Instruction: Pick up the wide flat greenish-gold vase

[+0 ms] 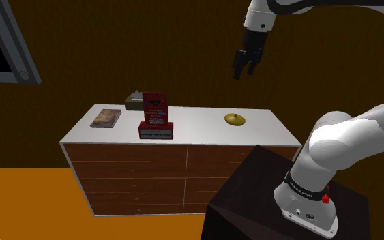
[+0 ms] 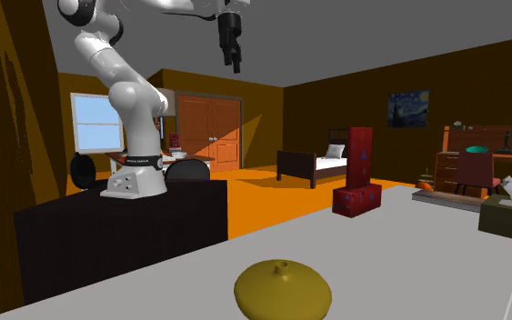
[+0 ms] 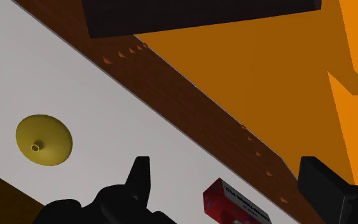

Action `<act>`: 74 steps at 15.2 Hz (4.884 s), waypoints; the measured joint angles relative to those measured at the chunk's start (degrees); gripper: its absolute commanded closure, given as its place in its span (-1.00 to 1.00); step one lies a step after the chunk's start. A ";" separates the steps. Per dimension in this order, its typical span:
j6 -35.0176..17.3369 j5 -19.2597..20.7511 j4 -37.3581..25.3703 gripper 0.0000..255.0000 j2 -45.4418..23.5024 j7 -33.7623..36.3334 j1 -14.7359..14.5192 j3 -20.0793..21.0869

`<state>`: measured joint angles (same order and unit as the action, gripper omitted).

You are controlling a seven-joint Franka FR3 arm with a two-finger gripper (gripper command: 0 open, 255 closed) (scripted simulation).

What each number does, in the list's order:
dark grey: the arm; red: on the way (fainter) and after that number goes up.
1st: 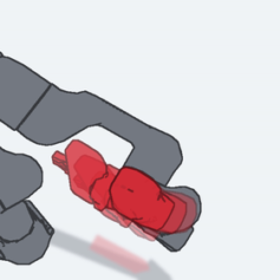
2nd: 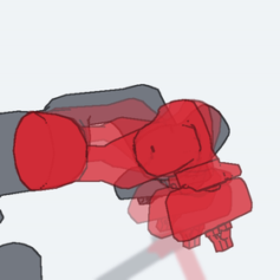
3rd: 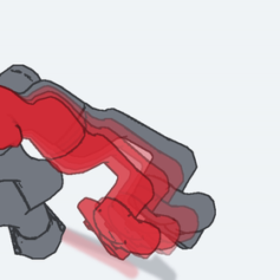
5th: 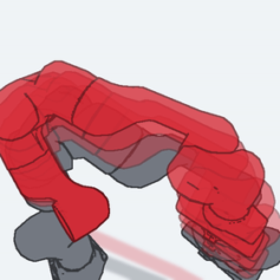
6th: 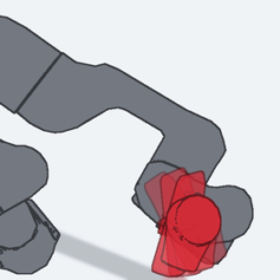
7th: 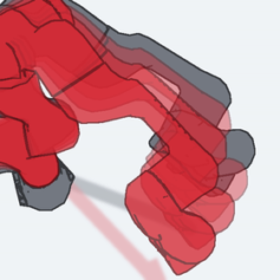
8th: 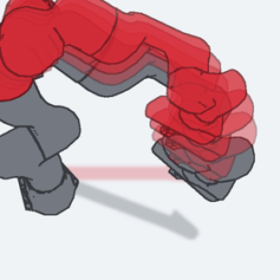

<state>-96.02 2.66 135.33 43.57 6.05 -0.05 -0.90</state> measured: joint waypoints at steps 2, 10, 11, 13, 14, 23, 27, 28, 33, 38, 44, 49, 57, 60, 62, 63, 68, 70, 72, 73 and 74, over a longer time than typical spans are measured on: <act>-0.82 0.30 0.63 -1.00 -0.07 -0.53 0.21 -0.57; -13.23 3.86 6.95 -1.00 -3.83 -7.74 3.03 -8.63; -14.88 4.34 8.03 -1.00 -4.05 -8.83 3.50 -9.81; -18.39 5.00 8.69 -1.00 -6.30 -10.91 4.10 -12.17; -20.22 5.33 9.53 -1.00 -6.98 -11.94 4.45 -13.32; -36.39 3.80 9.26 -1.00 -20.93 -23.27 4.70 -24.88; -43.23 -1.46 7.12 -1.00 -29.58 -30.69 2.80 -30.53; -44.65 -3.40 6.45 -1.00 -31.76 -33.07 2.30 -31.97; -49.26 -18.94 0.54 -1.00 -45.09 -48.01 0.50 -36.85; -48.65 -35.32 -8.39 -1.00 -58.30 -62.51 5.89 -34.66; -46.68 -47.58 -20.79 -1.00 -72.67 -73.20 15.89 -28.83; -46.12 -51.74 -27.69 -1.00 -79.96 -76.38 20.49 -25.82; -48.21 -54.83 -29.17 1.00 -83.89 -79.10 22.39 -23.46; -48.23 -54.89 -29.26 1.00 -83.95 -79.15 22.43 -23.40; -48.23 -54.89 -29.27 1.00 -83.96 -79.15 22.45 -23.42; -48.23 -54.88 -29.27 1.00 -83.96 -79.15 22.45 -23.42; -47.97 -54.43 -28.75 1.00 -83.18 -78.80 22.11 -23.80; -47.34 -53.56 -28.36 1.00 -82.08 -77.98 21.54 -24.47; -46.60 -52.65 -28.29 1.00 -81.15 -77.13 21.10 -25.13; -46.34 -52.24 -27.89 1.00 -80.47 -76.89 20.86 -25.47; -46.02 -51.80 -27.77 1.00 -79.97 -76.49 20.61 -25.79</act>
<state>-142.03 -49.14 107.56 -36.40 -70.44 20.56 -26.70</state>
